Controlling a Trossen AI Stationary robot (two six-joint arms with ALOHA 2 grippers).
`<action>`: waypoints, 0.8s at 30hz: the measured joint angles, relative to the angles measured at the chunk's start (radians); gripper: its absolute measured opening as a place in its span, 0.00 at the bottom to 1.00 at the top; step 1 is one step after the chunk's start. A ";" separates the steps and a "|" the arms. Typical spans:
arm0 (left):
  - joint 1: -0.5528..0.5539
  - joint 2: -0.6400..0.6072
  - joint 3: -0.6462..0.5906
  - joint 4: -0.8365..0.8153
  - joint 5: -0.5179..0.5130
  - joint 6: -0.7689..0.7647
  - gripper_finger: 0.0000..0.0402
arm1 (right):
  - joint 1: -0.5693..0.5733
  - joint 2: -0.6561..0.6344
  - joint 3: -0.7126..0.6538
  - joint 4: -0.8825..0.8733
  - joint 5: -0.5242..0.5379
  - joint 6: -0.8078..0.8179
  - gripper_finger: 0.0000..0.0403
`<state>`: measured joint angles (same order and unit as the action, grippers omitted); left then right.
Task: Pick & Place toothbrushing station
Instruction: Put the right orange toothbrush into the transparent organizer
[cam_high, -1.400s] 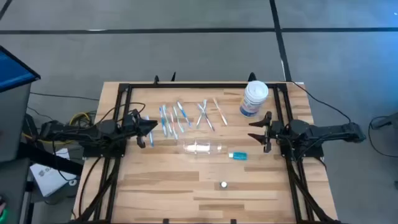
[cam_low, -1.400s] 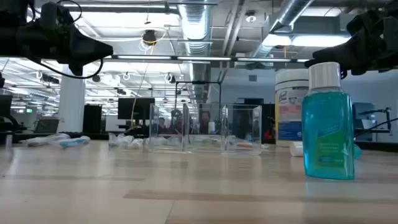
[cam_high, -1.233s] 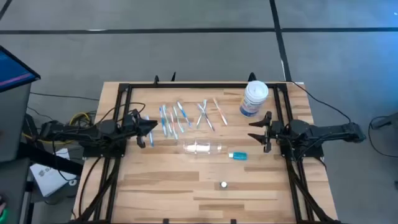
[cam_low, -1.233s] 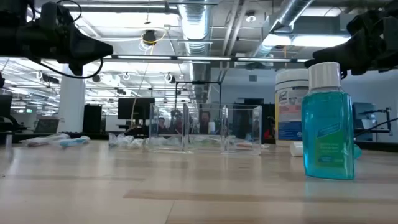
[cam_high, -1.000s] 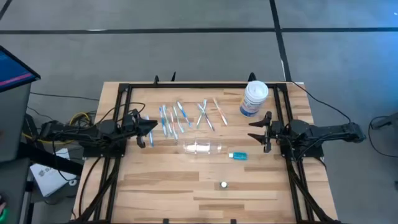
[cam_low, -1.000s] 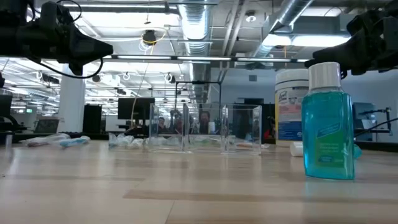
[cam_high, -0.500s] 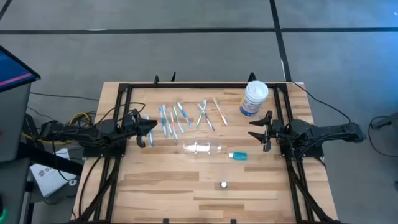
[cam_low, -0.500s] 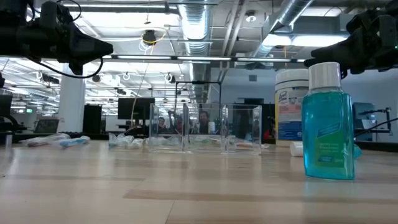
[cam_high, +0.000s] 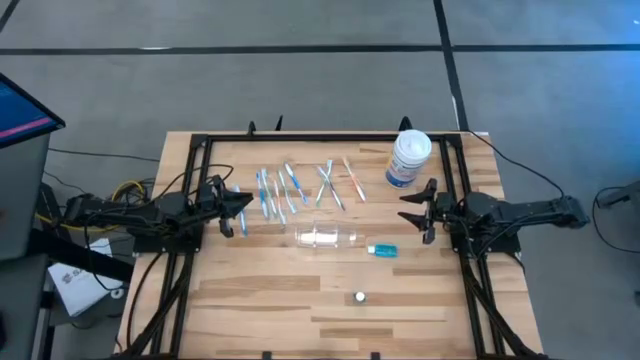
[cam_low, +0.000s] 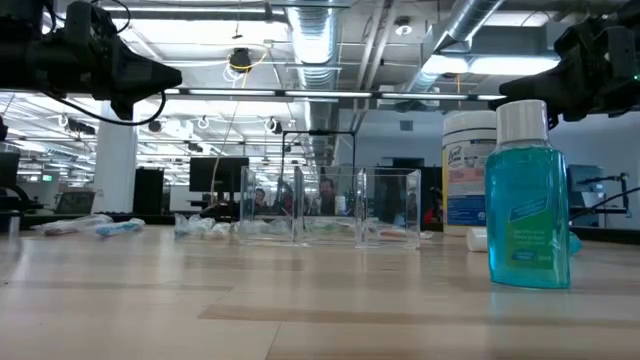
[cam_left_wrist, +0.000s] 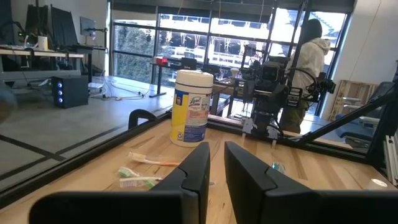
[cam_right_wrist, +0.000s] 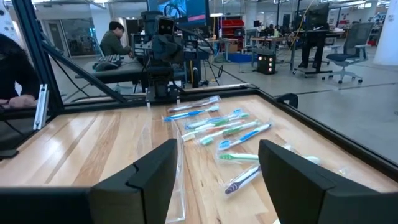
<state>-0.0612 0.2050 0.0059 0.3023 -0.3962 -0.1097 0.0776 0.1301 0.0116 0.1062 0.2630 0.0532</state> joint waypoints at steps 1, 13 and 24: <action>0.000 0.000 0.000 0.000 0.000 0.000 0.11 | 0.000 0.009 0.000 0.009 0.000 0.000 0.54; 0.000 0.000 0.000 0.006 0.000 0.000 0.11 | 0.000 0.163 0.050 0.077 0.000 0.012 0.54; 0.000 0.000 0.000 0.006 0.000 0.000 0.11 | -0.002 0.423 0.189 0.086 0.034 0.106 0.54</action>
<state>-0.0612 0.2050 0.0059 0.3088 -0.3962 -0.1097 0.0761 0.5533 0.2009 0.1919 0.2971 0.1597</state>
